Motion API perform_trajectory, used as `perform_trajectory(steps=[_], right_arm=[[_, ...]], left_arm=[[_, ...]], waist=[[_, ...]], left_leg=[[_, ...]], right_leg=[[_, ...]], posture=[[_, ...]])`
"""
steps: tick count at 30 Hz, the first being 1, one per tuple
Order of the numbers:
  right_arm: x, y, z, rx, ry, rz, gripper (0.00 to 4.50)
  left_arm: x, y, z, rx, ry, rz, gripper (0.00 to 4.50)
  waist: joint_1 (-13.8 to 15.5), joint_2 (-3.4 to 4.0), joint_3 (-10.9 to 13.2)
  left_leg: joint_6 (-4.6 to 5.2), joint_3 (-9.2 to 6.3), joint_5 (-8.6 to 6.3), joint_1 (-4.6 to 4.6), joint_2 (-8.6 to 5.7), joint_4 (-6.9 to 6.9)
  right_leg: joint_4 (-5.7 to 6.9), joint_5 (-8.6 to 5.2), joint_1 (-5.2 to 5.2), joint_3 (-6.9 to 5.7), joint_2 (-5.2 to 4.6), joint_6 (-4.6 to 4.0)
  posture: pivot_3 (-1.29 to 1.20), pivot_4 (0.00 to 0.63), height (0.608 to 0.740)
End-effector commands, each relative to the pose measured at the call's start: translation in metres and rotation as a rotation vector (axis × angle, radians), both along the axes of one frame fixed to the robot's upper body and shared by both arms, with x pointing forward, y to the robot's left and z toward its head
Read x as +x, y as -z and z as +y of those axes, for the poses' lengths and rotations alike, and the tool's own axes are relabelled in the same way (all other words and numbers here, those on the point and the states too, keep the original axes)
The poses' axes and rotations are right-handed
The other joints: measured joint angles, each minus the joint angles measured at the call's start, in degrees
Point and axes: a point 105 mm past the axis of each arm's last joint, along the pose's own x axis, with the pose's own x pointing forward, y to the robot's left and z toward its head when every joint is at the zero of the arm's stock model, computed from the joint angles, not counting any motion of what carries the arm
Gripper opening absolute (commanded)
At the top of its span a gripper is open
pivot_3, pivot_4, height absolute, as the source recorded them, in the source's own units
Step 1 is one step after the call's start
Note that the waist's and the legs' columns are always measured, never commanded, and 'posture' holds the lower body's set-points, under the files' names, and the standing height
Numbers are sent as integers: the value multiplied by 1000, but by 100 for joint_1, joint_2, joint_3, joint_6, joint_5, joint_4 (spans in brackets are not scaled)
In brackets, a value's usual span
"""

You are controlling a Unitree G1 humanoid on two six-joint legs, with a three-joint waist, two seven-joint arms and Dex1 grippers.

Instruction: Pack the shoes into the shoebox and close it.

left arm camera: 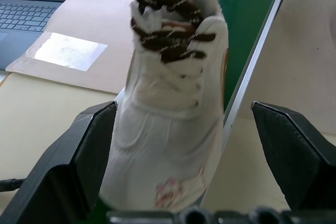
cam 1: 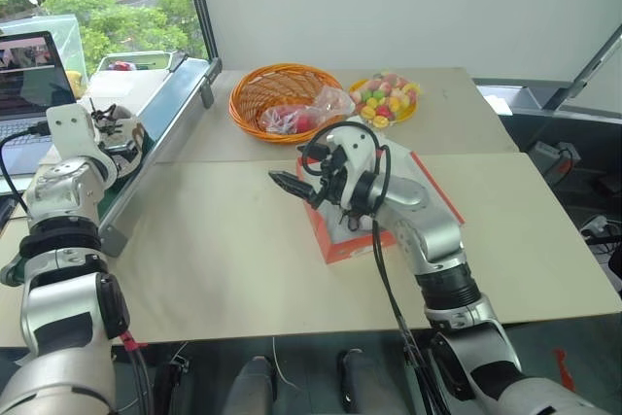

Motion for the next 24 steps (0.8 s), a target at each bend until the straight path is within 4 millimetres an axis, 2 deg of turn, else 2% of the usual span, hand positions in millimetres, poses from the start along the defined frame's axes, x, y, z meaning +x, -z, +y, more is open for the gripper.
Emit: perform_trajectory(steps=[1,4,5,6,7,13,16,17,20,24], right_arm=[[-4,-17,-2,15,-2,-68,4500],[-4,-15,-2,8,-3,-66,4500],[-5,-15,-2,5,-3,-66,4500],[-5,-14,-2,2,-3,-65,4500],[-5,-14,-2,-1,-3,-65,4500],[-4,-12,-3,-23,-2,-69,4500],[-5,-12,-4,-27,-2,-71,4500],[-5,-12,-3,-30,-3,-71,4500],[-6,-12,-2,-35,-7,-72,4500],[-6,-12,-1,-37,-13,-70,4500]], left_arm=[[-5,-17,15,8,-56,-42,4386],[-12,-7,25,-17,-113,-12,4386],[-14,-5,28,-46,-133,-18,3871],[-16,-1,29,-94,-142,-14,3684],[-17,2,29,-128,-147,-11,3261],[-23,10,31,-159,-183,-9,1063],[-24,11,28,-186,-186,-21,218],[-23,9,25,-207,-182,-40,45],[-23,3,18,-234,-172,-69,45],[-22,-17,-4,-202,-108,-121,45]], waist=[[-3,0,0],[-18,0,0],[-18,0,0],[-14,0,0],[-7,0,0],[26,0,0],[22,-1,-1],[20,-1,-1],[28,-1,-1],[52,-3,-1]], left_leg=[[0,0,0,0,0,0],[0,0,0,1,0,0],[0,0,0,1,0,0],[0,0,0,2,0,0],[0,0,0,2,1,0],[-3,-1,2,18,-2,10],[-8,0,5,38,-2,10],[-8,0,5,40,-1,10],[-8,0,5,40,0,8],[-8,-1,5,28,-3,9]], right_leg=[[1,0,0,0,0,0],[2,0,-1,0,0,0],[2,0,-1,0,0,0],[4,0,-1,0,0,0],[5,0,-1,0,0,0],[42,-1,4,-1,-2,1],[46,-2,18,-1,-2,1],[47,-2,19,-1,-1,2],[49,-2,16,-1,-1,1],[45,-1,13,-1,-5,0]], posture=[[0,150,740],[0,150,740],[0,150,740],[0,150,740],[0,150,740],[0,150,740],[0,150,740],[0,150,740],[0,150,740],[0,150,740]])
